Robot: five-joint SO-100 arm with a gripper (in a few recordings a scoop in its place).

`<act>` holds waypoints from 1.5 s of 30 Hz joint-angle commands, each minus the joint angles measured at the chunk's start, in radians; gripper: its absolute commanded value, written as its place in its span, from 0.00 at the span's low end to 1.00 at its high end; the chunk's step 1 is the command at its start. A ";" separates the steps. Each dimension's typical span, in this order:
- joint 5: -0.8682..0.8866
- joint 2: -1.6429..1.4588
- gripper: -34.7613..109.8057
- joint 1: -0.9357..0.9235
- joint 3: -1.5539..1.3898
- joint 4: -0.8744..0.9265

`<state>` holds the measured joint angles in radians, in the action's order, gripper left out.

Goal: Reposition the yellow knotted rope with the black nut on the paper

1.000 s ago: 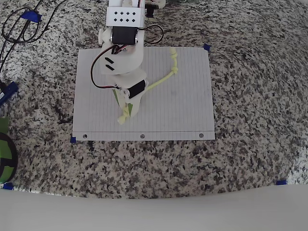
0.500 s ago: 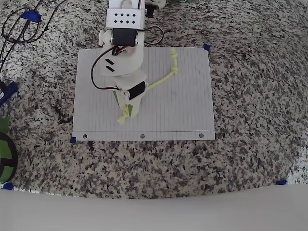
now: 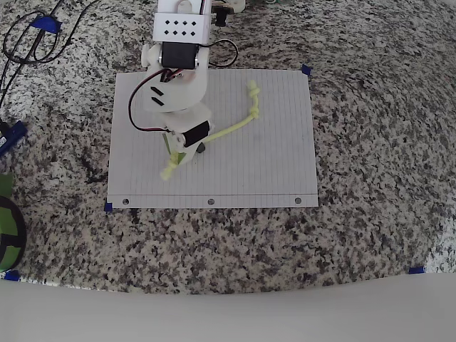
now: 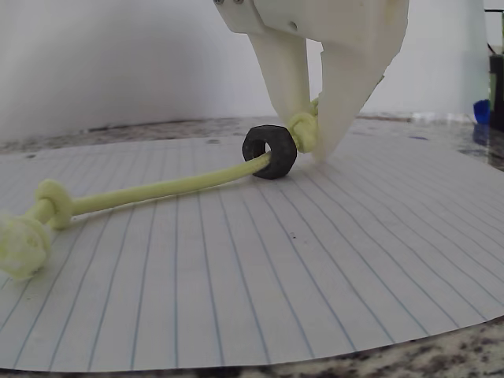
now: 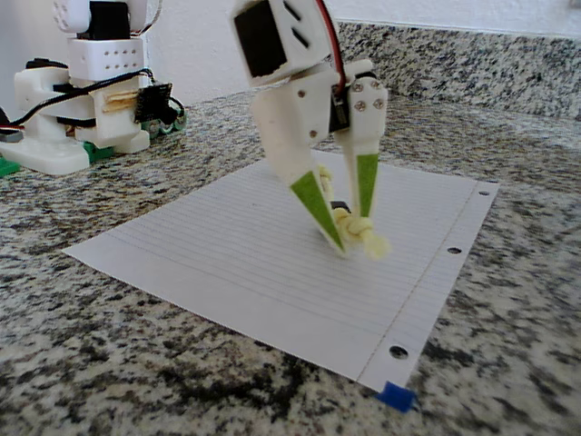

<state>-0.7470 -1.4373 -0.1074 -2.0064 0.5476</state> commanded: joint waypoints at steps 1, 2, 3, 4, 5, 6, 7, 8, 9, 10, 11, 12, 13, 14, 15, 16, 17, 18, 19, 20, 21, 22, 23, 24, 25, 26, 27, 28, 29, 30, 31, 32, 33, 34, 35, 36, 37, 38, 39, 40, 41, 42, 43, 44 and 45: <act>-0.015 -0.066 0.24 -0.028 0.026 0.008; -0.015 -0.075 0.24 -0.031 0.026 0.012; -0.015 -0.081 0.24 -0.032 0.026 0.015; -0.015 -0.084 0.25 -0.032 0.026 0.017; -0.015 -0.084 0.26 -0.032 0.026 0.017; -0.015 -0.083 0.31 -0.029 0.026 0.020; -0.015 -0.078 0.38 -0.025 0.026 0.023; -0.015 -0.075 0.43 -0.021 0.026 0.026; -0.015 -0.072 0.45 -0.015 0.026 0.031; -0.015 -0.069 0.47 -0.011 0.026 0.034; -0.015 -0.066 0.49 -0.008 0.025 0.035; -0.015 -0.066 0.50 -0.006 0.025 0.035; -0.015 -0.064 0.50 -0.005 0.025 0.035; -0.015 -0.063 0.50 -0.005 0.025 0.035; -0.015 -0.060 0.50 -0.005 0.025 0.031; -0.015 -0.055 0.50 -0.008 0.025 0.026; -0.015 -0.048 0.50 -0.011 0.025 0.017; -0.015 -0.041 0.50 -0.015 0.026 0.006; -0.015 -0.037 0.50 -0.021 0.028 -0.002; -0.015 -0.034 0.50 -0.025 0.028 -0.008; -0.015 -0.031 0.50 -0.028 0.028 -0.009; -0.015 -0.028 0.50 -0.031 0.028 -0.015; -0.021 -0.026 0.50 -0.034 0.028 -0.025; -0.043 -0.026 0.50 -0.038 0.028 -0.040; -0.046 -0.025 0.50 -0.041 0.029 -0.044; -0.046 -0.023 0.50 -0.041 0.029 -0.044; -0.046 -0.023 0.50 -0.041 0.029 -0.046; -0.046 -0.023 0.50 -0.041 0.029 -0.046; -0.046 -0.023 0.50 -0.041 0.029 -0.046; -0.046 -0.023 0.50 -0.041 0.029 -0.044; -0.046 -0.023 0.48 -0.040 0.029 -0.044; -0.046 -0.023 0.47 -0.038 0.029 -0.044; -0.046 -0.025 0.45 -0.038 0.029 -0.044; -0.046 -0.025 0.40 -0.038 0.029 -0.044; -0.046 -0.025 0.35 -0.038 0.029 -0.044; -0.046 -0.025 0.31 -0.038 0.029 -0.041; -0.046 -0.025 0.27 -0.037 0.029 -0.037; -0.044 -0.025 0.25 -0.034 0.029 -0.031; -0.044 -0.025 0.24 -0.034 0.029 -0.026; -0.046 -0.025 0.24 -0.032 0.029 -0.023; -0.046 -0.025 0.24 -0.032 0.029 -0.020; -0.046 -0.026 0.24 -0.032 0.029 -0.015; -0.046 -0.028 0.24 -0.032 0.028 -0.014; -0.046 -0.032 0.24 -0.032 0.028 -0.012; -0.051 -0.038 0.24 -0.034 0.028 -0.011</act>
<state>-0.7854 -1.4557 -0.1457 -2.0080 0.5323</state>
